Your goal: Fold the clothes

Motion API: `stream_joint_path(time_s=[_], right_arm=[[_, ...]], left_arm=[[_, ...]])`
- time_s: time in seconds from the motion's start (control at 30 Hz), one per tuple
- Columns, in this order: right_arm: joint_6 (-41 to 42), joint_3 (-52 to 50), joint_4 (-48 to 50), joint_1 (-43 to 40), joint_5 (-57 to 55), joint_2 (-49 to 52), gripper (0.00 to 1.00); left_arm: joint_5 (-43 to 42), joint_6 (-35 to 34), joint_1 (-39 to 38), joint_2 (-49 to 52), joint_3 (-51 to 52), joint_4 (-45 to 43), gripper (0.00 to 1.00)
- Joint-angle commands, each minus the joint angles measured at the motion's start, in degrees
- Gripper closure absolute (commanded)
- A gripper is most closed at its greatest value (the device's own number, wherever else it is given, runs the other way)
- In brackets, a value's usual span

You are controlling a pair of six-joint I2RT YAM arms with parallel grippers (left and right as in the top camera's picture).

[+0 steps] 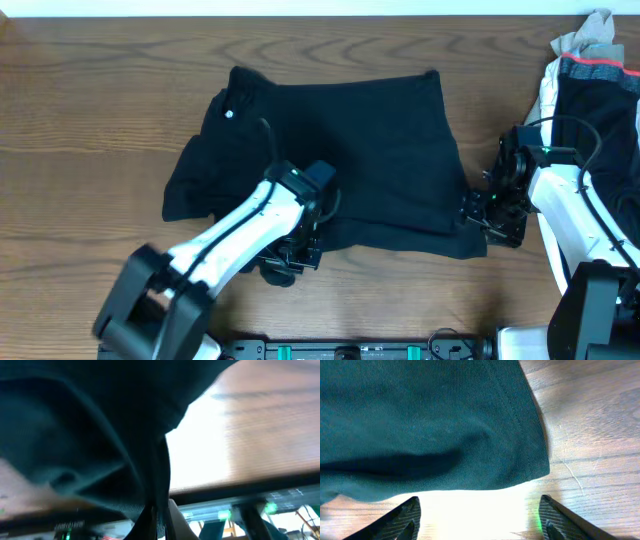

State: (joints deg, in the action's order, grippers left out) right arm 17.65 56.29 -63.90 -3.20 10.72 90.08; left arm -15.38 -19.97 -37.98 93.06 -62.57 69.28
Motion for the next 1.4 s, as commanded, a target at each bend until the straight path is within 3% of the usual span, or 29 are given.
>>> stream_joint_path(time_s=[0.0,0.17,0.4,0.63,0.77,0.8,0.87,0.93,1.07,1.13,1.2,1.23,1.37], right_arm=[[-1.5,0.3,-0.2,-0.4,1.4,-0.6,0.31],[-2.6,0.1,2.3,-0.2,7.7,-0.6,0.57],[-3.0,-0.9,9.3,1.2,9.4,-0.6,0.8],[-0.9,-5.6,17.3,2.1,9.3,-0.5,0.83],[-1.0,-5.8,17.9,2.1,9.3,-0.5,0.8],[-1.0,-5.8,17.9,2.1,9.3,-0.5,0.8],[-1.0,-5.8,17.8,2.1,9.3,-0.5,0.78],[-1.0,-5.8,17.8,2.1,9.3,-0.5,0.77],[-1.2,-5.8,18.3,2.1,9.5,-0.5,0.75],[-3.6,-5.8,20.6,2.1,11.5,-0.5,0.83],[-5.8,-5.8,24.6,2.1,16.0,-0.5,0.98],[-5.7,-5.8,27.3,2.2,18.1,-0.4,0.99],[-1.7,-5.8,38.5,4.7,20.4,-0.1,0.99]], left_arm=[[-1.8,-1.0,0.1,-4.0,-1.3,3.8,0.94],[-2.0,-1.4,0.1,-5.4,-1.3,9.9,0.94],[-2.3,-1.4,-1.1,-5.4,-1.2,11.7,0.94],[-3.3,-1.4,-4.8,-5.4,-1.2,14.8,0.94],[-2.5,-2.2,-4.9,-5.4,-1.2,12.2,0.76],[-0.7,-3.7,-4.7,-5.5,-1.3,12.0,0.67],[6.2,-7.8,-4.0,-5.6,-1.3,11.9,0.61],[12.0,-11.1,-2.6,-5.6,-1.3,11.4,0.44],[15.4,-12.0,2.5,-5.6,-1.2,6.9,0.35],[15.4,-11.8,6.1,-5.6,-1.2,3.9,0.35],[15.3,-10.6,9.4,-5.6,-1.2,0.8,0.47],[14.5,-8.9,11.0,-5.6,-1.2,-0.8,0.57],[13.9,-5.6,15.1,-5.6,-1.3,-3.3,0.79]])
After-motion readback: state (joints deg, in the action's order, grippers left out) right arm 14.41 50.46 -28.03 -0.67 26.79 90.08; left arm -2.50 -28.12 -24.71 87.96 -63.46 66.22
